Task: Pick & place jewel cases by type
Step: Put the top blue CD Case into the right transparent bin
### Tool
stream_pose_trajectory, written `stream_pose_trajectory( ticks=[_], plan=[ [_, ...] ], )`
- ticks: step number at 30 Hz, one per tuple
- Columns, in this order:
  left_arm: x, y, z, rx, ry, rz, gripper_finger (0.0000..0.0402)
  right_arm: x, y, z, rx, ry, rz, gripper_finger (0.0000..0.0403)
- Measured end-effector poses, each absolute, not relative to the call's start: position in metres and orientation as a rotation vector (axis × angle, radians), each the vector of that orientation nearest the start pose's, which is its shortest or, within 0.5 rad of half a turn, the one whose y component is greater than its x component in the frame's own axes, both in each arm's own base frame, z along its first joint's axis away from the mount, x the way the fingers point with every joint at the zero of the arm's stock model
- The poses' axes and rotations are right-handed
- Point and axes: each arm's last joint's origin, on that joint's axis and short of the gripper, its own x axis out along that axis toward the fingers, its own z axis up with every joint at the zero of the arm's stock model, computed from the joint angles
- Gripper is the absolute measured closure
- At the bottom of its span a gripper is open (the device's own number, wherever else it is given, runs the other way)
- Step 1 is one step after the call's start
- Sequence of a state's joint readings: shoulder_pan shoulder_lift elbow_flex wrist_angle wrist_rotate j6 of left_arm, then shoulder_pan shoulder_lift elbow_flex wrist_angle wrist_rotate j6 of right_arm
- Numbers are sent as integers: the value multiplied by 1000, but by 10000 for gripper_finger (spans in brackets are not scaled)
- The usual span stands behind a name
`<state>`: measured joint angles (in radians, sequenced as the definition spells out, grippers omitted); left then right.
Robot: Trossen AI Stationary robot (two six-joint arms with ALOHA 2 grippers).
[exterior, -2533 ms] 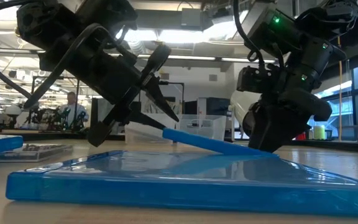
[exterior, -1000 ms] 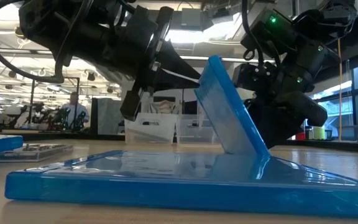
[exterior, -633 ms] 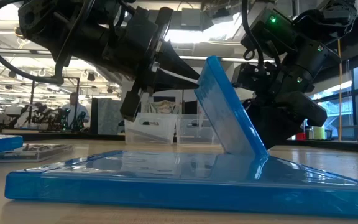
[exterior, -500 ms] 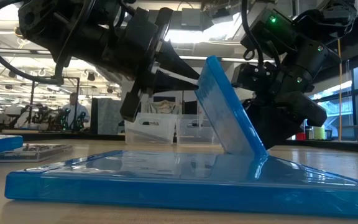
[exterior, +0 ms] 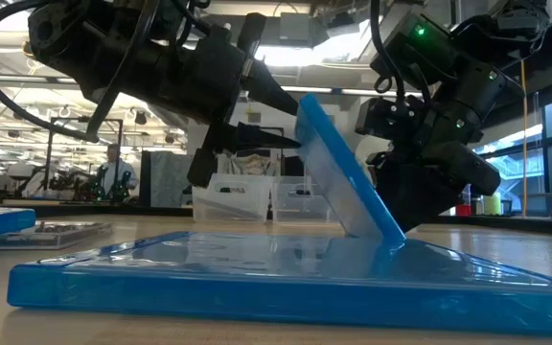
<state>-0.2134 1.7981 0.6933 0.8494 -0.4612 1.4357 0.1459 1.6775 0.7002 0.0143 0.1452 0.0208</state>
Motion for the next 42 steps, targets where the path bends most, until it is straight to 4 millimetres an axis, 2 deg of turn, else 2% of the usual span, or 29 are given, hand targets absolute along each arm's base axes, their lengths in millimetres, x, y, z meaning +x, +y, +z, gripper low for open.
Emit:
stream_pose_trajectory(
  ticks=[9,25,42],
  plan=[
    [329,-58,144,1508,393,30,246,287,38,117,-121,953,-8,130],
    [325,-58,138,1640,512,14,325,287,38,117,-121,957,-5,130],
    [319,-67,129,1711,596,-77,345,285,37,117,-136,983,-30,130]
  ],
)
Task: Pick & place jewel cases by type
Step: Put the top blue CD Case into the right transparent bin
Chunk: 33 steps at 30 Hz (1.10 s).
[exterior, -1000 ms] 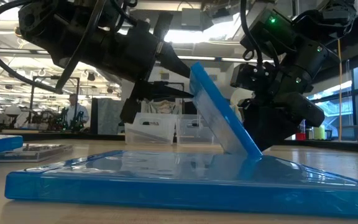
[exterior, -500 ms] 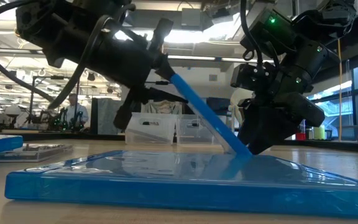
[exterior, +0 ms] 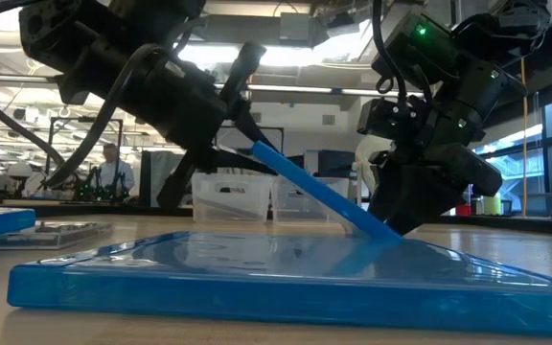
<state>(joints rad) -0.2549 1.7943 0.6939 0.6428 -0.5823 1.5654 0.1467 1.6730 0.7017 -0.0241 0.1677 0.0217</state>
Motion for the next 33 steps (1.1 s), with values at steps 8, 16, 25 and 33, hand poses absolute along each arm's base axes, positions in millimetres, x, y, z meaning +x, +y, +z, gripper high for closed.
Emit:
stream_pose_trajectory(
  ticks=[8,16,25,33],
  plan=[
    [318,-69,129,1683,593,-67,355,284,37,116,-136,990,-34,130],
    [318,-71,130,1691,622,-19,359,276,34,138,-147,1105,-115,130],
    [318,-70,134,1594,641,113,358,251,24,186,-187,1054,-338,130],
    [321,-56,145,1580,668,259,352,243,23,199,-151,1013,-356,130]
  ],
)
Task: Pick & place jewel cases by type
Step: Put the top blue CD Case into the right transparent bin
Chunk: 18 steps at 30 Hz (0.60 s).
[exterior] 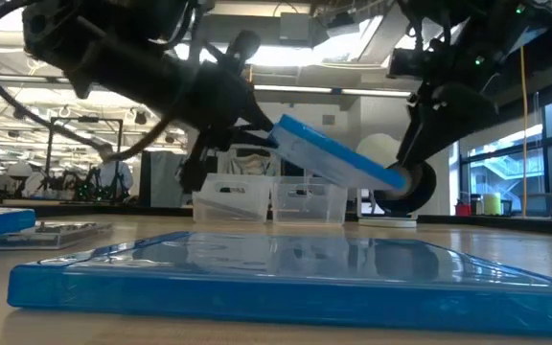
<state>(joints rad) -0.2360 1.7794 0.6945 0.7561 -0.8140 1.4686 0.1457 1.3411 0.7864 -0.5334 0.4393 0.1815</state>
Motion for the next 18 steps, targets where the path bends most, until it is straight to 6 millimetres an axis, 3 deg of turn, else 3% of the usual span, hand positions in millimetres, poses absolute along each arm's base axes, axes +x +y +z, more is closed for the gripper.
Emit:
stream_pose_trajectory(
  ticks=[6,10,13,18],
  plan=[
    [313,-33,187,1526,629,399,358,236,22,194,-129,1063,-382,130],
    [302,-11,215,1562,573,382,354,234,22,191,-140,1075,-395,130],
    [294,18,227,1578,640,404,351,234,21,192,-142,1071,-401,130],
    [284,72,228,1638,655,299,351,236,21,193,-146,1044,-416,130]
  ],
)
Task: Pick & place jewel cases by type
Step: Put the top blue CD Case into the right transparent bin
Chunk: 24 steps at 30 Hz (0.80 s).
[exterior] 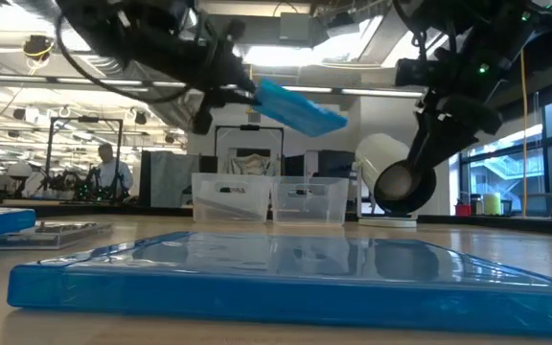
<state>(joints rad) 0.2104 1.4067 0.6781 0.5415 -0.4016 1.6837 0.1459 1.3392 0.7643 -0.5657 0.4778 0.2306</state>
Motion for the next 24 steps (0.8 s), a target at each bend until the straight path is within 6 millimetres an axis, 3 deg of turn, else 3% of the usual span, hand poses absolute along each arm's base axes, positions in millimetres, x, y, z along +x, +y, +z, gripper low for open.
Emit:
stream_pose_trajectory(
  ticks=[5,10,17,24],
  plan=[
    [280,120,228,1655,714,312,350,239,22,194,-137,1012,-418,130],
    [291,150,228,1642,693,292,351,239,22,194,-136,1005,-416,130],
    [313,179,206,1682,802,200,349,239,21,194,-140,1002,-423,130],
    [320,193,185,1703,874,145,350,240,21,195,-141,1000,-425,130]
  ],
)
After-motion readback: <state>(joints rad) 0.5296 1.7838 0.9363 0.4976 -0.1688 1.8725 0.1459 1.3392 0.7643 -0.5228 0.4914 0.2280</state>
